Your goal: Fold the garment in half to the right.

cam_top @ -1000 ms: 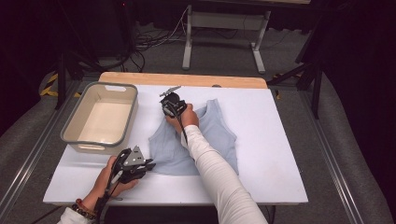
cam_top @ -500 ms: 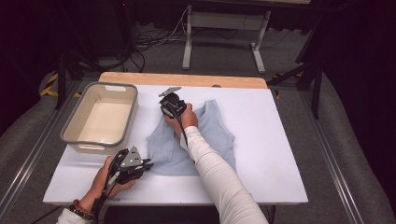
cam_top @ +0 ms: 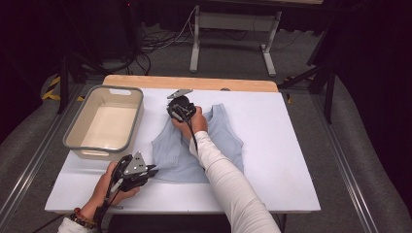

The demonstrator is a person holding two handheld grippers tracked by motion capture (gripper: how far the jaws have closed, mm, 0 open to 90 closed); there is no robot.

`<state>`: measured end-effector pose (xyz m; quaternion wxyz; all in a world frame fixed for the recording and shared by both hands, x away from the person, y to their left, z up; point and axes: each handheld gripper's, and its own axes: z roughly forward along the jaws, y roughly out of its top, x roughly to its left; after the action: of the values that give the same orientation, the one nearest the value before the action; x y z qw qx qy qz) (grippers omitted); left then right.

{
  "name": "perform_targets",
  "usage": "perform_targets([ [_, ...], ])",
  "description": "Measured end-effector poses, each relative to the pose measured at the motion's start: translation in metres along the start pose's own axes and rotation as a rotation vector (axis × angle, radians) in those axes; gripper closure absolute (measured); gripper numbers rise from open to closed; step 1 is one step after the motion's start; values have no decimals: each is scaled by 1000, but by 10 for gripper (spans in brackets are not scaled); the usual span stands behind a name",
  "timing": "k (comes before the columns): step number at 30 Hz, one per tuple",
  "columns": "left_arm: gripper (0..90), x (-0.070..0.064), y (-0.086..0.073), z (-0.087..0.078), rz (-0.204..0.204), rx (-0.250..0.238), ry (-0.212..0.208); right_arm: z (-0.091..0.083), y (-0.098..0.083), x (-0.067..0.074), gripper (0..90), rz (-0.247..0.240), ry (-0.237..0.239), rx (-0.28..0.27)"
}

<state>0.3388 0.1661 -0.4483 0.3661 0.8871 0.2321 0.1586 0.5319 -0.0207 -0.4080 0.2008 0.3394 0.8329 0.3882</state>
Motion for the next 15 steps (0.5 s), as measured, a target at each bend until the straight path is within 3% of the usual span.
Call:
perform_targets([
  [7, 782, 0, 1, -6, -10, -38, -2, -4, 2, -1, 858, -2, 14, -24],
  [12, 788, -2, 6, -10, 34, -20, 17, -8, 4, -1, 858, -19, 16, -37],
  [15, 788, -1, 6, -15, 29, -29, 24, -11, 7, 0, 858, -28, 23, -51],
])
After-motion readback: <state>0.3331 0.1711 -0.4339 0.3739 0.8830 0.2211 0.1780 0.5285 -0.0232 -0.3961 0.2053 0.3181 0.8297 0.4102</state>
